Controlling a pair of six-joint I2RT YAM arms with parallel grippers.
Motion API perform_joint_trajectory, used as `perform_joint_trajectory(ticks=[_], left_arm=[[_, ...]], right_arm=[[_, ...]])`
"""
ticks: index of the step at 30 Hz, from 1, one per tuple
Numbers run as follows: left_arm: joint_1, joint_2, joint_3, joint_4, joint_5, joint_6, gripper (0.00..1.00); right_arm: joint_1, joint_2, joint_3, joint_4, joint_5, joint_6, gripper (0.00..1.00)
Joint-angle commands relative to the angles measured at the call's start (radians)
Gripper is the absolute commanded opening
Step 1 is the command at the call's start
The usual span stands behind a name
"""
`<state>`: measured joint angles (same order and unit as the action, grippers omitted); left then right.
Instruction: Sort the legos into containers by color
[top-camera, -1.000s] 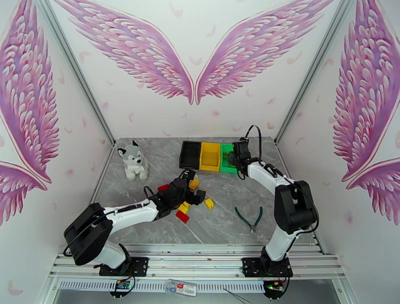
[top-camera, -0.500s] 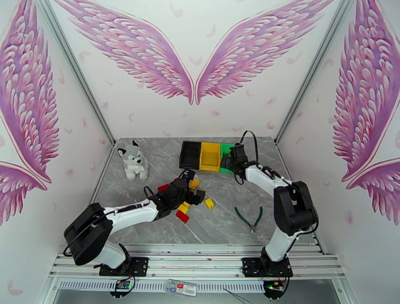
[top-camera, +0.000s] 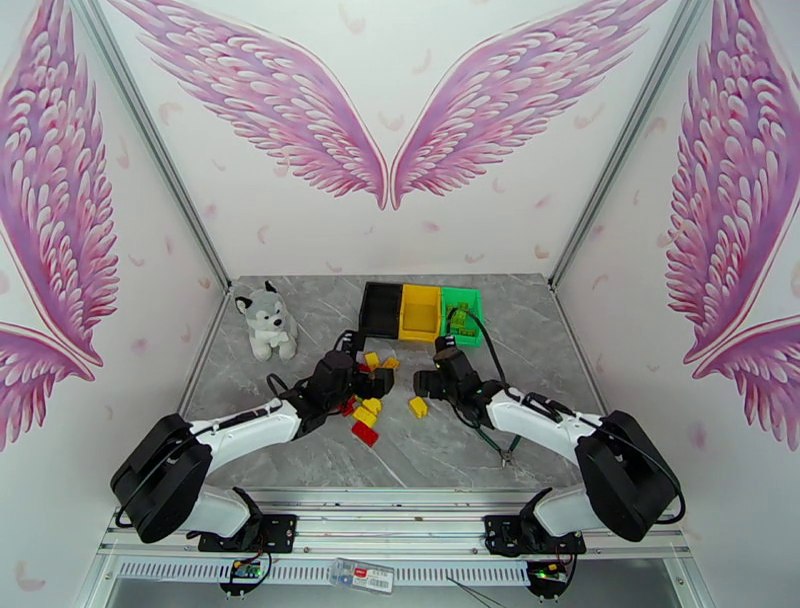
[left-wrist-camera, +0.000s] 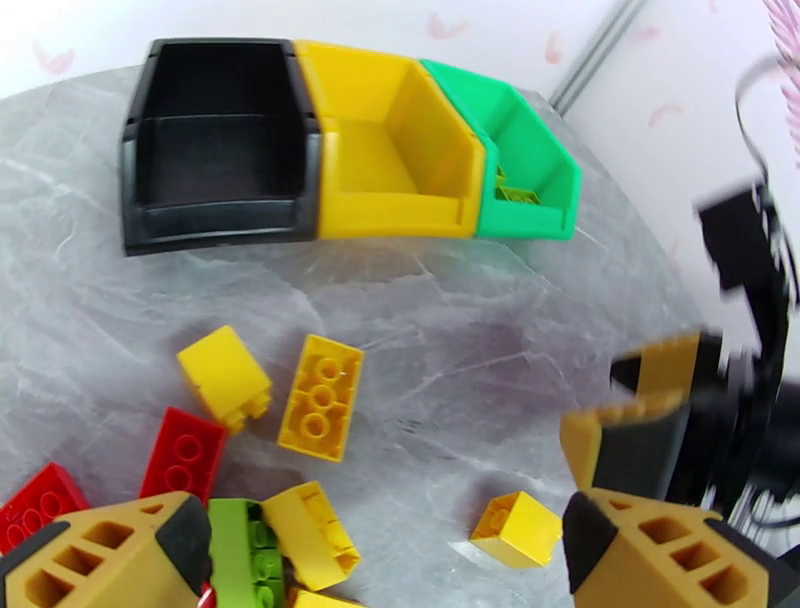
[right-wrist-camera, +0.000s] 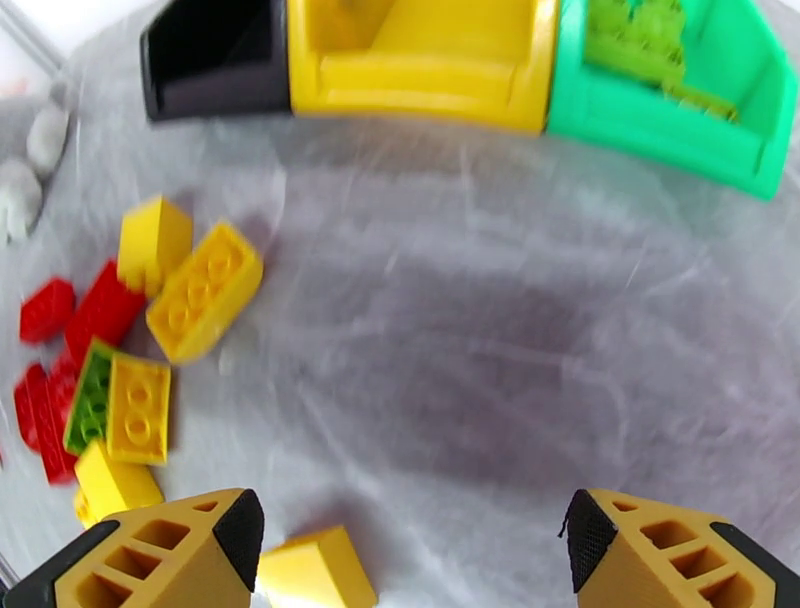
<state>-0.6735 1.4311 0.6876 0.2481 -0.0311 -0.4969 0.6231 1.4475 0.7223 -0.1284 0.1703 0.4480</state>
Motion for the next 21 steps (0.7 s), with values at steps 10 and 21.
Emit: perform_joint_trajectory(ticks=[10, 21], left_arm=[[0.028, -0.025, -0.033, 0.055, 0.086, -0.080, 0.99], [0.027, -0.001, -0.028, 0.066, 0.112, -0.094, 0.99]], right_arm=[[0.082, 0.044, -0.096, 0.103, -0.027, -0.032, 0.69], [0.097, 0.113, -0.076, 0.114, -0.020, -0.041, 0.63]])
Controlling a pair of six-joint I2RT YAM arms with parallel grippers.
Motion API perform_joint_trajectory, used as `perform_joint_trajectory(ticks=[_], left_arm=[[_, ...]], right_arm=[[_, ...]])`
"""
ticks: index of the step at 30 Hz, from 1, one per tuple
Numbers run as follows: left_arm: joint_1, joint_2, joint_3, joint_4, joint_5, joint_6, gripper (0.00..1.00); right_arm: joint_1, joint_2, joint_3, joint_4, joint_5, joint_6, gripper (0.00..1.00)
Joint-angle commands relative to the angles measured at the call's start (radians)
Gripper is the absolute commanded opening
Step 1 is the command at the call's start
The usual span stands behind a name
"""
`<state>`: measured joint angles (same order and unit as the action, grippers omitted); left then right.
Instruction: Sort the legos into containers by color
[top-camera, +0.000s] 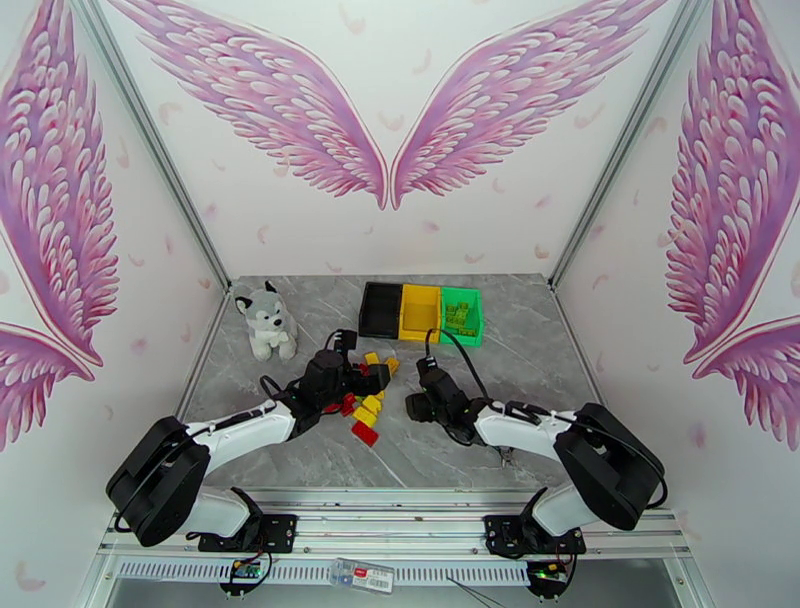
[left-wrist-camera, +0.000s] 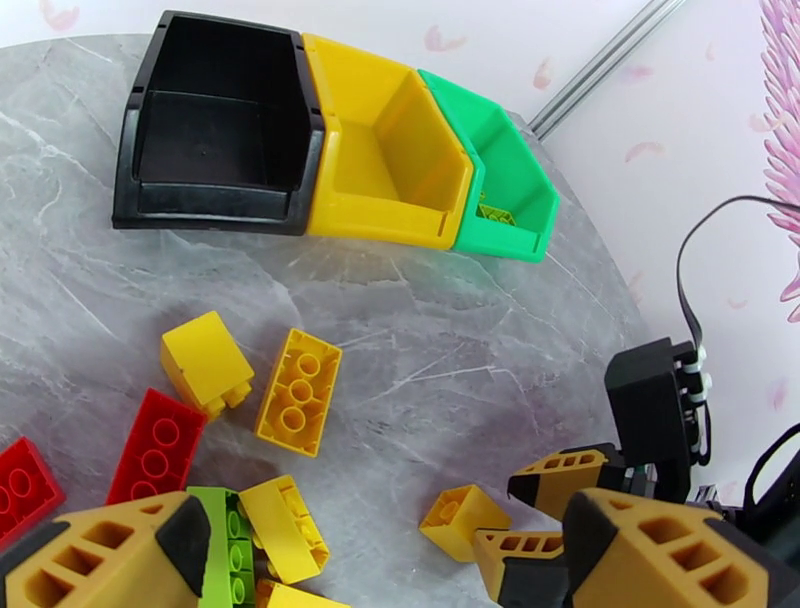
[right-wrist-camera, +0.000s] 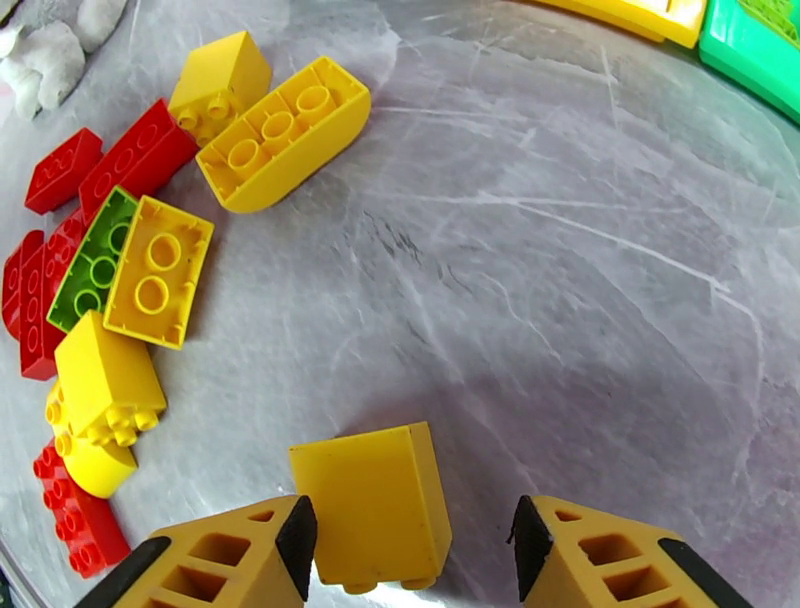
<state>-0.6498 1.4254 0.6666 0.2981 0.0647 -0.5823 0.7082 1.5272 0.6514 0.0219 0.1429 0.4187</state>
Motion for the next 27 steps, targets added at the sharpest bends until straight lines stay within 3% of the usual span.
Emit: perform_joint_trajectory(ticks=[1, 11, 22, 27], left_arm=[[0.003, 0.004, -0.007, 0.017, 0.016, -0.006, 0.99], [0.006, -0.005, -0.009, 0.010, 0.004, 0.002, 0.99], [0.008, -0.014, -0.009, 0.003, -0.006, 0.013, 0.99], [0.008, -0.016, -0.010, -0.001, -0.010, 0.015, 0.99]], right_arm=[[0.014, 0.031, -0.008, -0.032, 0.006, -0.008, 0.64], [0.018, -0.037, -0.024, -0.012, -0.031, -0.003, 0.66], [0.018, 0.123, 0.055, -0.025, -0.005, 0.009, 0.62], [0.017, 0.158, 0.082, -0.036, 0.038, 0.021, 0.55]])
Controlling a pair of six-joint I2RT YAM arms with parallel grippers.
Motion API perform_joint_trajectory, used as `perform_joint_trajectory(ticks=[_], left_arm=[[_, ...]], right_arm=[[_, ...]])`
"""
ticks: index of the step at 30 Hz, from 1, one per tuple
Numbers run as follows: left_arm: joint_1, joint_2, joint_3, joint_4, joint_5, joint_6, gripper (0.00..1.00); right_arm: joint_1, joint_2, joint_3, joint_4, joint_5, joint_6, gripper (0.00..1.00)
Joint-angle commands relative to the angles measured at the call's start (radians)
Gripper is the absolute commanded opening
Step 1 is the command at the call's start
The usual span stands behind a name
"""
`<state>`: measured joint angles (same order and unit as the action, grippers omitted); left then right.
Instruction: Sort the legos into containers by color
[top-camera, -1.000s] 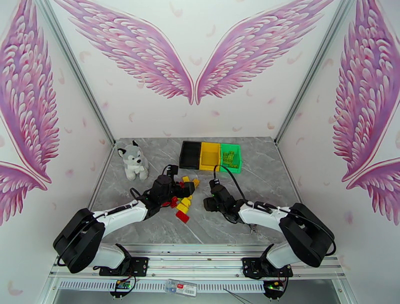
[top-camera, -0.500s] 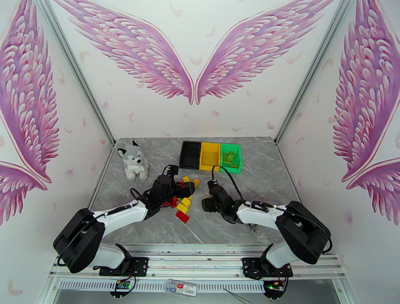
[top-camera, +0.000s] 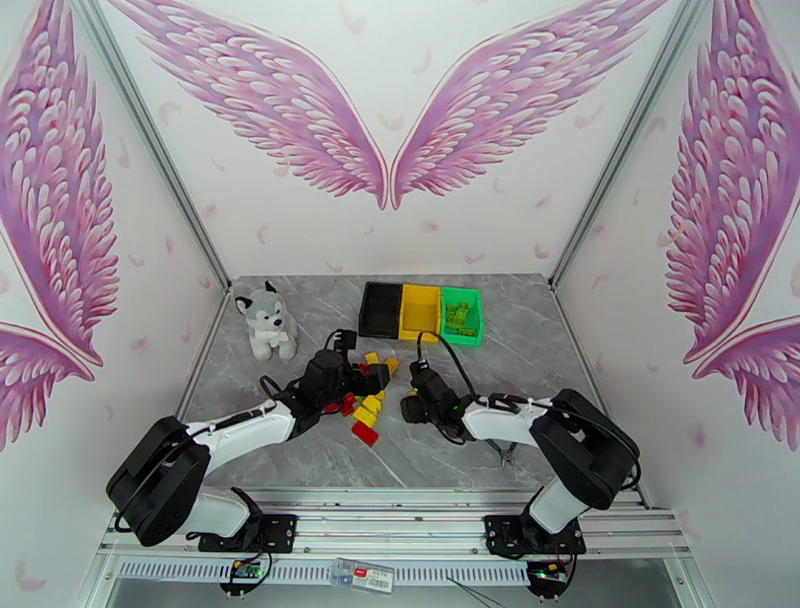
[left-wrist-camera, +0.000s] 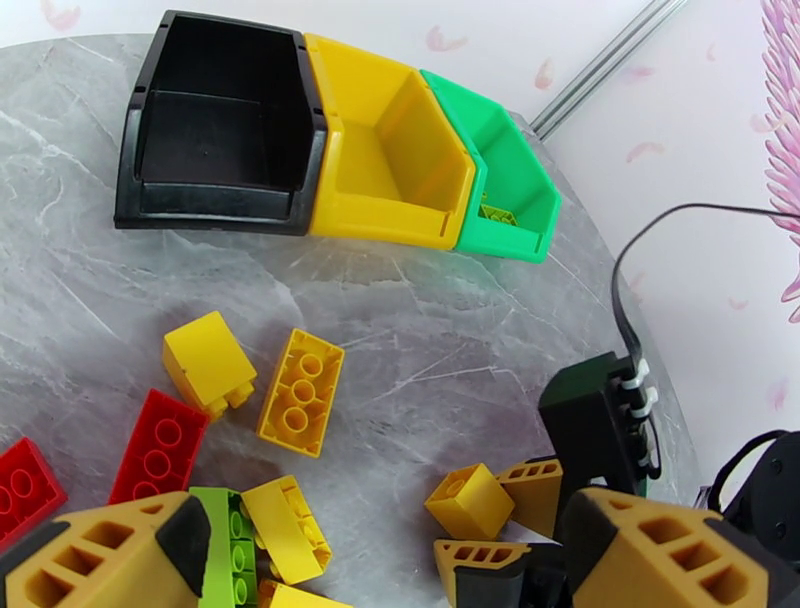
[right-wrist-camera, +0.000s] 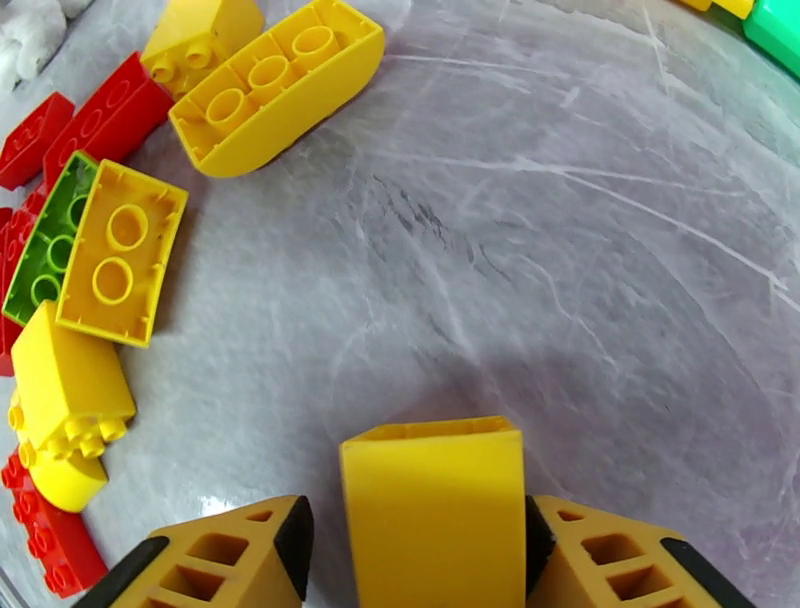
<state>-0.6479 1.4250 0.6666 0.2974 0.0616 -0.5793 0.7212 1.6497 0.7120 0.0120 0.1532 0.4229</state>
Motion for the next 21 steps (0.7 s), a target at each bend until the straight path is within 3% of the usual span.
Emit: perform_joint_trajectory(ticks=[1, 11, 16, 21], left_arm=[[0.006, -0.015, -0.010, 0.001, -0.006, 0.013, 0.99], [-0.029, 0.019, 0.022, -0.016, -0.036, 0.062, 0.99], [-0.071, 0.022, 0.054, -0.060, -0.096, 0.119, 0.99], [-0.092, -0.007, 0.056, -0.087, -0.150, 0.156, 0.99]], right_arm=[[0.005, 0.036, 0.027, -0.030, 0.036, 0.019, 0.53], [-0.027, -0.026, 0.140, -0.108, 0.119, 0.004, 0.25], [-0.118, 0.001, 0.303, -0.169, 0.086, -0.007, 0.20], [-0.194, 0.132, 0.554, -0.278, 0.087, -0.025, 0.20]])
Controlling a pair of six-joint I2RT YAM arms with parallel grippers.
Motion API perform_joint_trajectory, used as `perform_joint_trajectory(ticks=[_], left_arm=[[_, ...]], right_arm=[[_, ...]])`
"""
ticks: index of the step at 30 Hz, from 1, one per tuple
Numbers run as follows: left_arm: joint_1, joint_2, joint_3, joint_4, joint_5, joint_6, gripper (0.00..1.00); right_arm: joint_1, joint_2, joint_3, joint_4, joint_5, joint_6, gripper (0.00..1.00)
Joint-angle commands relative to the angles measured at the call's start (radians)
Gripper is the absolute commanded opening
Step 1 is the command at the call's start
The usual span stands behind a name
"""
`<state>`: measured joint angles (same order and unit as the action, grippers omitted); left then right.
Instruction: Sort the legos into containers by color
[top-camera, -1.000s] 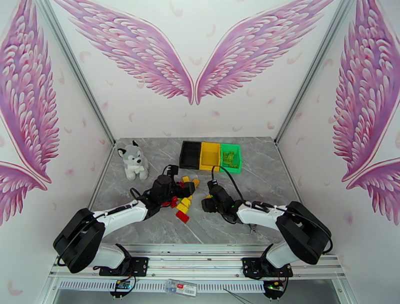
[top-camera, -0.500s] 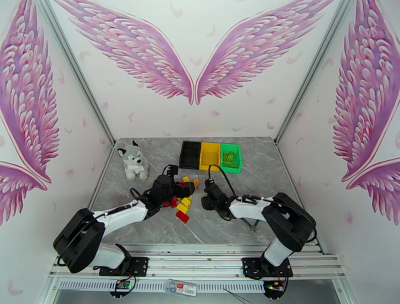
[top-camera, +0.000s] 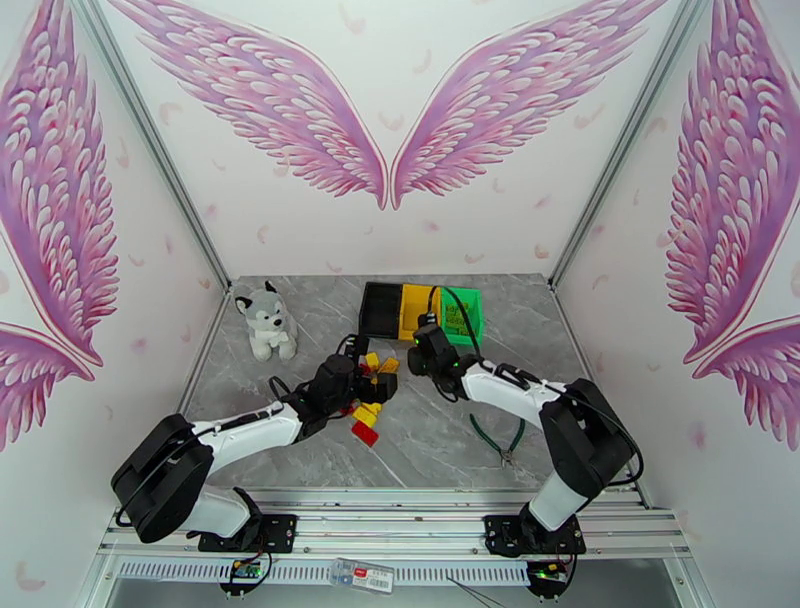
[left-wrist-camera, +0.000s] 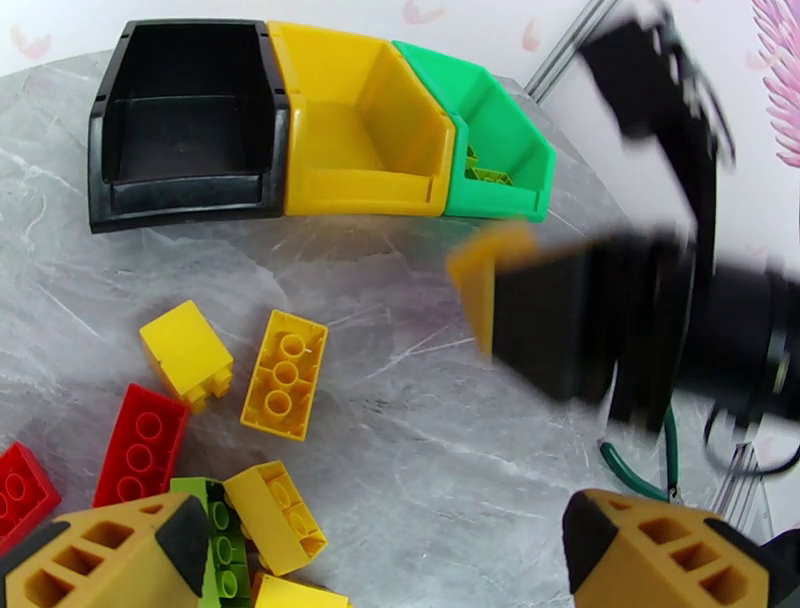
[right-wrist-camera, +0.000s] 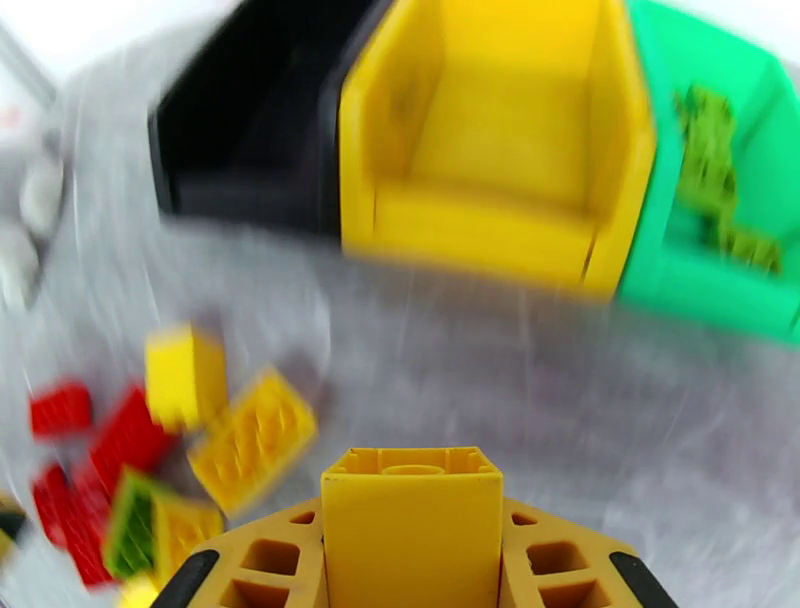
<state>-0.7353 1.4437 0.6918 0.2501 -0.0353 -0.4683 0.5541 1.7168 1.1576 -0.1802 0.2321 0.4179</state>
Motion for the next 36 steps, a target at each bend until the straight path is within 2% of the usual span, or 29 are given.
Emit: perform_joint_trajectory(ticks=[1, 4, 8, 10, 13, 16, 20, 26, 36], left_arm=[[-0.005, -0.033, 0.030, -0.042, -0.059, 0.049, 0.99], [-0.006, -0.047, 0.028, -0.050, -0.081, 0.064, 0.99], [-0.007, -0.055, 0.029, -0.063, -0.107, 0.080, 0.99], [-0.007, -0.061, 0.029, -0.067, -0.115, 0.085, 0.99], [-0.006, -0.073, 0.026, -0.075, -0.129, 0.092, 0.99], [-0.003, -0.088, 0.017, -0.077, -0.146, 0.094, 0.99], [0.012, -0.101, 0.008, -0.075, -0.148, 0.087, 0.99], [0.056, -0.103, -0.009, -0.057, -0.107, 0.044, 0.99], [0.128, -0.098, -0.039, -0.025, -0.041, -0.029, 0.99]], right_arm=[[-0.044, 0.102, 0.170, -0.112, 0.010, -0.024, 0.21], [-0.083, 0.211, 0.328, -0.178, 0.003, -0.033, 0.24], [-0.124, 0.344, 0.512, -0.265, -0.012, -0.041, 0.42], [-0.131, 0.382, 0.573, -0.297, -0.016, -0.050, 0.51], [-0.130, 0.376, 0.588, -0.299, -0.040, -0.061, 0.58], [-0.125, 0.313, 0.515, -0.249, -0.070, -0.058, 0.65], [-0.097, 0.199, 0.378, -0.185, -0.082, -0.050, 0.68], [-0.029, 0.024, 0.104, -0.066, -0.082, -0.034, 0.78], [0.124, -0.149, -0.214, 0.046, -0.104, -0.033, 0.81]])
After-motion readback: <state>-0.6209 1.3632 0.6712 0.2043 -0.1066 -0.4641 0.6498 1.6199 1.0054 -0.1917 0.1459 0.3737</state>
